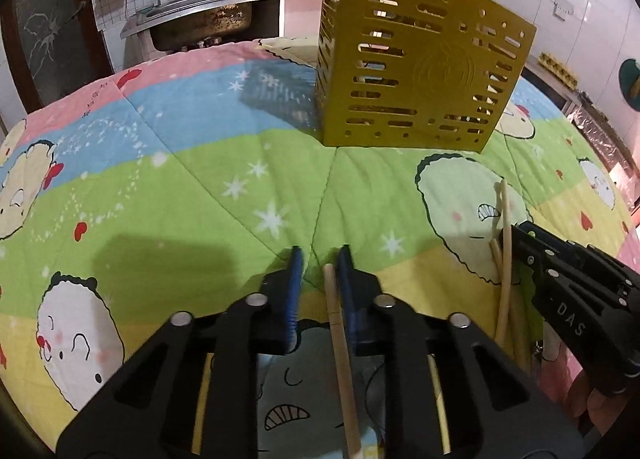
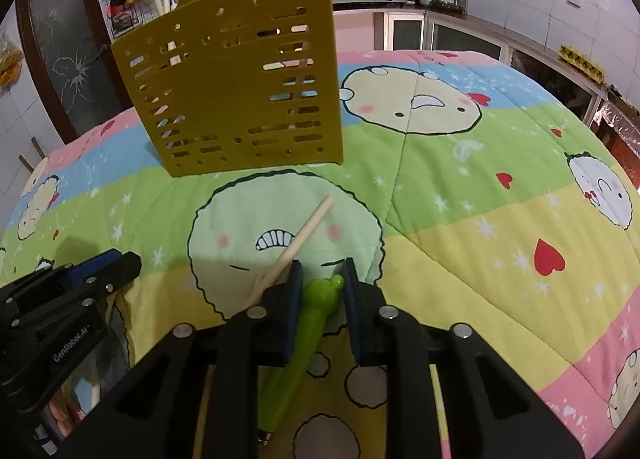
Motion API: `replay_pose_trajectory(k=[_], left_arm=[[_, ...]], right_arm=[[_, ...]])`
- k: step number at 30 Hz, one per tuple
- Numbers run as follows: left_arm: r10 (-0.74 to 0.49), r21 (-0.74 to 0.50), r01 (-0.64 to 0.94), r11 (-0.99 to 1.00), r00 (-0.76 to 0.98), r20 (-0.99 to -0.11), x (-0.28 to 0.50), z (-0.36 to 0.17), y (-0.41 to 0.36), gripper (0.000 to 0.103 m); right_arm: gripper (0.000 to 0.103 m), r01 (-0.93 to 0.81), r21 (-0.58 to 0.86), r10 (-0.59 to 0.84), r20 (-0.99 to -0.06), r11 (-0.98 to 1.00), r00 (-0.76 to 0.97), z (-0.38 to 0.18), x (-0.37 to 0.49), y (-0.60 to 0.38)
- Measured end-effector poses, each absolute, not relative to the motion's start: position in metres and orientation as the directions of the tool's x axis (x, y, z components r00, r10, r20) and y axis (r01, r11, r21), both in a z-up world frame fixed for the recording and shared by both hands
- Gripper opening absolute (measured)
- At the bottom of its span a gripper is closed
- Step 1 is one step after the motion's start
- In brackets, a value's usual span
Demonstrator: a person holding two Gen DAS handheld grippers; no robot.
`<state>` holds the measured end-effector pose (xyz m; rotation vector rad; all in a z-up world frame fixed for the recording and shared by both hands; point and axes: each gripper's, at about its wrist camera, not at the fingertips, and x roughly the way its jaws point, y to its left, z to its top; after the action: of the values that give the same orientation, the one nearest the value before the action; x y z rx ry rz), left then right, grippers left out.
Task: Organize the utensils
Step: 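Close the right tool on the green-handled utensil while the left tool approaches a chopstick, then lift the green utensil with the right tool while the left tool lifts a chopstick over the holder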
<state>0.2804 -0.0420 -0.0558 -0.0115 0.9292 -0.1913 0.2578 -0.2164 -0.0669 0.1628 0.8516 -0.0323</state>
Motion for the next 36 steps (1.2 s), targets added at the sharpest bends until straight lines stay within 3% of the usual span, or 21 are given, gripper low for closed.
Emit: replay_pose_trajectory(k=[1,14,36], left_arm=[[-0.182,-0.106,0.163,0.981,0.583,-0.792,0.280,-0.055,-0.041,0.005],[-0.185,-0.111,0.152,0.982,0.666,-0.722,0.268,-0.036,-0.033,0.005],[-0.133,-0.091,0.105,0.990,0.905,-0.404,0.193,0.067,0.001,0.004]], right_arm=[[0.021,0.095,0.135,0.038,-0.749,0.986,0.662,-0.066,0.257,-0.217],[0.021,0.094,0.209,0.077,-0.685,0.973,0.725,-0.053,0.246,-0.227],[0.021,0.017,0.221,0.070,-0.382,0.975,0.922,0.040,0.174,-0.239]])
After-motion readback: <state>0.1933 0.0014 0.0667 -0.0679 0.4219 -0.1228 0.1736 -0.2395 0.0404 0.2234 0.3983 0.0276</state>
